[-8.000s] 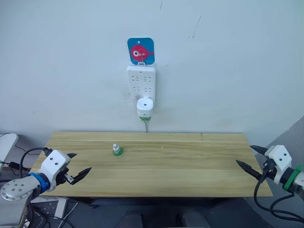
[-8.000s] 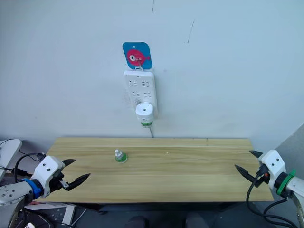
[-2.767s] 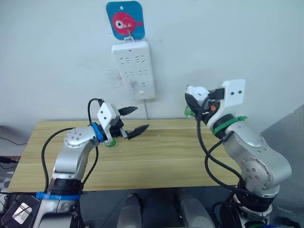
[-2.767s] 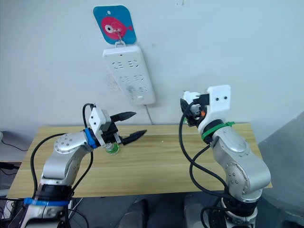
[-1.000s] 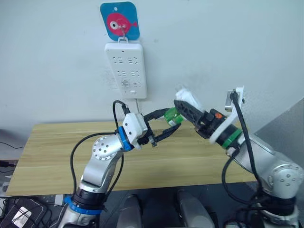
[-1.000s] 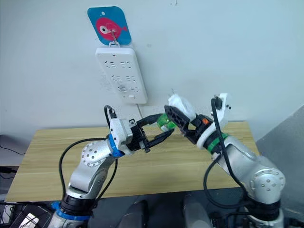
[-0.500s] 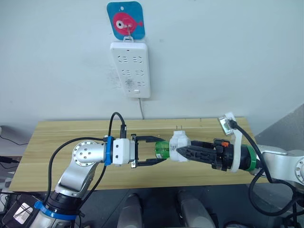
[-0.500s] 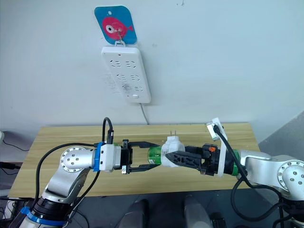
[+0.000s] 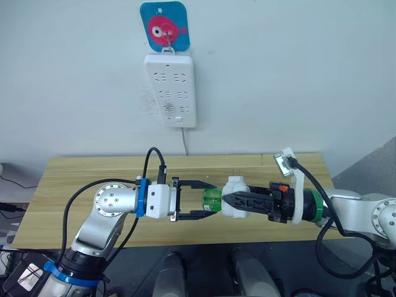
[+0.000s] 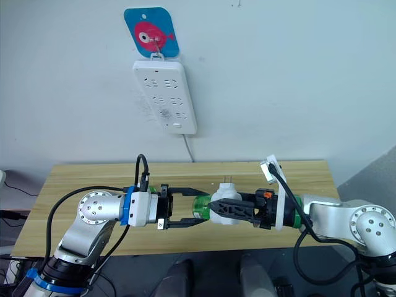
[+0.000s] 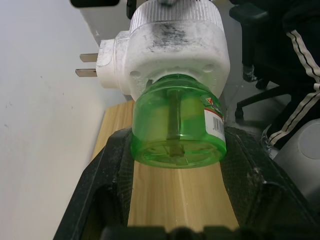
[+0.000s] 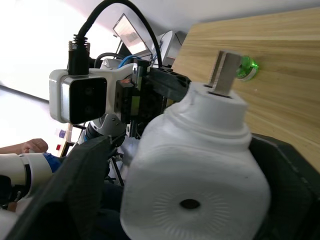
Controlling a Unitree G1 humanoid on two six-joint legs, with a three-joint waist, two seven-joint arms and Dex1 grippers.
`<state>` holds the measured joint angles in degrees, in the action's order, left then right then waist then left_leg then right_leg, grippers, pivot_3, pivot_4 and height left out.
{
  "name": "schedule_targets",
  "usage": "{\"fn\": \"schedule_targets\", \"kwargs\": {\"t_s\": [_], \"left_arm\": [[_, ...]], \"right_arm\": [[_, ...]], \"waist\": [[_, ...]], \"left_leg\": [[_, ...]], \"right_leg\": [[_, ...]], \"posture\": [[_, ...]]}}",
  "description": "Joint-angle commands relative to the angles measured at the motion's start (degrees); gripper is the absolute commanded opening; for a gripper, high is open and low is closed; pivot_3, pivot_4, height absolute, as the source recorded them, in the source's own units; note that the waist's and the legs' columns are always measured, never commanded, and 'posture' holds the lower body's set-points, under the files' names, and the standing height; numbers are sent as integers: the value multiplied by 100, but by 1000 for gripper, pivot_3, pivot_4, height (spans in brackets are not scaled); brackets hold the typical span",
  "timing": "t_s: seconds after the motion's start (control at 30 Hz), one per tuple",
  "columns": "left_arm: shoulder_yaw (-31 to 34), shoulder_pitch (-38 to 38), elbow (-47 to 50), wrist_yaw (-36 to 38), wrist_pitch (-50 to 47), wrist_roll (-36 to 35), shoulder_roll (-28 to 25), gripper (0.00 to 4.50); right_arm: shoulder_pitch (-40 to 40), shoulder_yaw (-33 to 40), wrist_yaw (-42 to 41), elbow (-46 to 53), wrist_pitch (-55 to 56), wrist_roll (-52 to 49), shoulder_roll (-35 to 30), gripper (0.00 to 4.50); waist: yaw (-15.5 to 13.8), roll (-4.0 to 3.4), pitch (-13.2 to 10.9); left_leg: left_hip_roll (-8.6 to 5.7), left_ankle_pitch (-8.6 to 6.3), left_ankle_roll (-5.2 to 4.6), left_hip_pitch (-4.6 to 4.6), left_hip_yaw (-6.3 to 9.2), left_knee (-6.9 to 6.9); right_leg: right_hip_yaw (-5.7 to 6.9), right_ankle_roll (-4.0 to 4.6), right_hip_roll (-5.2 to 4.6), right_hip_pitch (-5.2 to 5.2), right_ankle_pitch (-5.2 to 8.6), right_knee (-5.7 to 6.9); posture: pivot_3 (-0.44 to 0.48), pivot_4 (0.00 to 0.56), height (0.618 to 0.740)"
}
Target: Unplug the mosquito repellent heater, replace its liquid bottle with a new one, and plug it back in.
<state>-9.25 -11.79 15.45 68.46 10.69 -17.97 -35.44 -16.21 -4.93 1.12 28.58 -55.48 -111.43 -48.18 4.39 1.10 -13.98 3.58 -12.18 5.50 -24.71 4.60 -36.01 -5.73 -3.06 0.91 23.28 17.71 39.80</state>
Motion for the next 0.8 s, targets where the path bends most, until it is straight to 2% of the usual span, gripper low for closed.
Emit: {"fn": "schedule_targets", "kwargs": {"t_s": [0.03,0.4,0.53,0.57,0.8], "left_arm": [[-33,-133,164,-11,-37,-106,10,2192],[7,-135,82,34,22,-70,10,2192],[42,-129,61,11,57,-94,29,2192],[44,-131,57,13,59,-106,33,2192],[13,-136,88,32,73,-124,61,2192]], "right_arm": [[-5,-74,-216,192,-34,-157,-11,3028],[170,121,-462,225,63,-130,-55,3030],[400,317,-692,195,12,53,-209,4393],[466,349,-805,219,-32,79,-250,4500],[512,186,-904,309,88,148,-78,4500]], "waist": [[-3,0,0],[-20,0,-2],[-38,0,-3],[-43,1,-3],[-66,1,-4]], "left_leg": [[0,0,0,0,0,0],[0,0,0,0,0,0],[1,0,0,0,1,0],[1,0,0,0,0,1],[2,0,0,0,0,-2]], "right_leg": [[0,0,0,0,0,0],[0,0,0,0,0,0],[1,0,1,0,0,-1],[1,0,1,0,0,-1],[1,0,1,0,0,0]], "posture": [[-33,246,735],[-38,246,735],[-36,246,735],[-36,246,735],[-35,245,735]]}}
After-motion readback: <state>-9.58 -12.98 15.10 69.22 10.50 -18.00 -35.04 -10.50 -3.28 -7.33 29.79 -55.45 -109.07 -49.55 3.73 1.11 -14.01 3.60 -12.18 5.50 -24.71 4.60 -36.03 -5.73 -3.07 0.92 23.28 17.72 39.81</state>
